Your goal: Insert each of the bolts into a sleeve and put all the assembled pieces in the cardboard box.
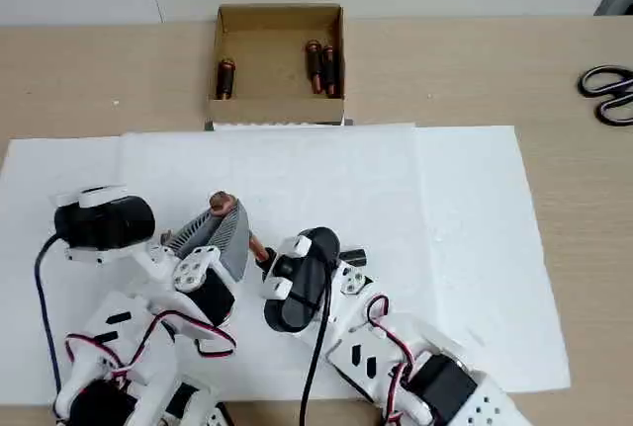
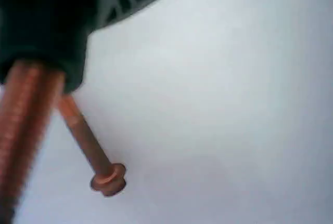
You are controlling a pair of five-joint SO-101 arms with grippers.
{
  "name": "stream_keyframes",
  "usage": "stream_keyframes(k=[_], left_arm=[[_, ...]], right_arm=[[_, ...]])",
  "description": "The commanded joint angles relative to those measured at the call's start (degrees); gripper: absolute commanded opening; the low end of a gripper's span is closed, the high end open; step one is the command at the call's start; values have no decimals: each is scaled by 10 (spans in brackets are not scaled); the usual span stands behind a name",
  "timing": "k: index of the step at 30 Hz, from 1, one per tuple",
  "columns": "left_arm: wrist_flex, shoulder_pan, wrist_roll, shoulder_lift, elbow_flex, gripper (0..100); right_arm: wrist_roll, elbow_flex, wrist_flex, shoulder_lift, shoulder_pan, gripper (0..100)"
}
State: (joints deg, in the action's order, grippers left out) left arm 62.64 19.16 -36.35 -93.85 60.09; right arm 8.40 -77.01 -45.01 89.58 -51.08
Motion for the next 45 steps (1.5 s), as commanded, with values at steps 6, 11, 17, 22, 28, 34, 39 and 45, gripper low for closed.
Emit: stream_keyframes(k=[6, 11, 17, 22, 28, 34, 39, 45], left_arm=[[-1, 48, 2, -4, 7, 6], [17, 47, 47, -4, 6, 6], [45, 47, 51, -4, 7, 6], [58, 47, 79, -1, 11, 6], [81, 51, 95, -3, 25, 6], [94, 84, 142, -1, 29, 6], [97, 99, 145, -4, 51, 7], [93, 98, 145, -4, 53, 8]], right_arm=[[7, 38, 34, 9, 0, 2], [21, 51, 45, 5, 28, 2], [34, 63, 45, 8, 39, 2], [35, 81, 44, 6, 39, 2], [39, 98, 44, 6, 39, 2], [67, 98, 46, 8, 39, 2], [67, 101, 46, 8, 39, 2], [67, 113, 46, 7, 40, 2]])
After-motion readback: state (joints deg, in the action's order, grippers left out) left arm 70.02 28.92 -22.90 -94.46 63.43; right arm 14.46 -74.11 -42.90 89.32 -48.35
